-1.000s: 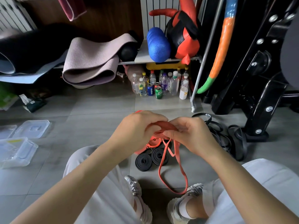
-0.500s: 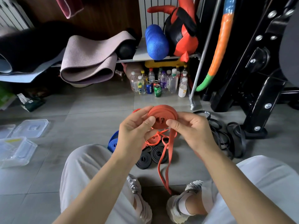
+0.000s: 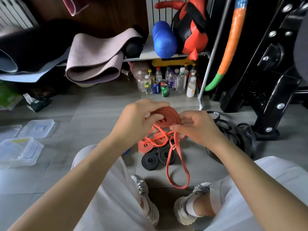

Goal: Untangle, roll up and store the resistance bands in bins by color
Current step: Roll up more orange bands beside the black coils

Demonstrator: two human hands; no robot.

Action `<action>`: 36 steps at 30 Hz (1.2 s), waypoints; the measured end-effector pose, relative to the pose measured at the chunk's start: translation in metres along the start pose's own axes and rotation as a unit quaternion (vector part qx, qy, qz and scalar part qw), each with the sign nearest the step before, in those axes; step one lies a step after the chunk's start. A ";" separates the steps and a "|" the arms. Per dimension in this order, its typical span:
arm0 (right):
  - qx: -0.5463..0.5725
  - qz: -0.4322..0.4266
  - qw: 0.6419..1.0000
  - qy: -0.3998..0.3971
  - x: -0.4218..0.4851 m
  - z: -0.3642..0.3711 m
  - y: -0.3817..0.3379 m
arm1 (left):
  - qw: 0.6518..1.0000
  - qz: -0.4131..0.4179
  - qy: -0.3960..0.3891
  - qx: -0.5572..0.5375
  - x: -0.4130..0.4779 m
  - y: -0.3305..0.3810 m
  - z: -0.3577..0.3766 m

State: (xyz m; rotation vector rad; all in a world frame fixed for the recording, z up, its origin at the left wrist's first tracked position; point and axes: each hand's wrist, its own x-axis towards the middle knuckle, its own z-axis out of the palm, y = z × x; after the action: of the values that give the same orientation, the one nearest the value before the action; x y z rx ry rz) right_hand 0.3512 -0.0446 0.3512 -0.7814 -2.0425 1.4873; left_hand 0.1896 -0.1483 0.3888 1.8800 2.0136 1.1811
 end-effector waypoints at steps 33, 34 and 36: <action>0.048 0.014 0.998 0.035 0.011 0.004 -0.007 | 0.972 -0.174 0.085 -0.130 -0.013 -0.014 0.013; 0.035 0.009 0.999 0.032 0.011 0.004 -0.008 | 0.976 -0.168 0.087 -0.111 -0.014 -0.014 0.015; 0.002 0.002 1.000 0.028 0.010 0.002 -0.008 | 0.979 -0.168 0.083 -0.075 -0.016 -0.014 0.018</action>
State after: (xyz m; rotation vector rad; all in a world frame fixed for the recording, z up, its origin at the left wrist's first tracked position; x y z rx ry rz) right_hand 0.3411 -0.0412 0.3588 -0.8179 -1.9982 1.4544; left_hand 0.1923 -0.1530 0.3614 1.3454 2.1464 1.3824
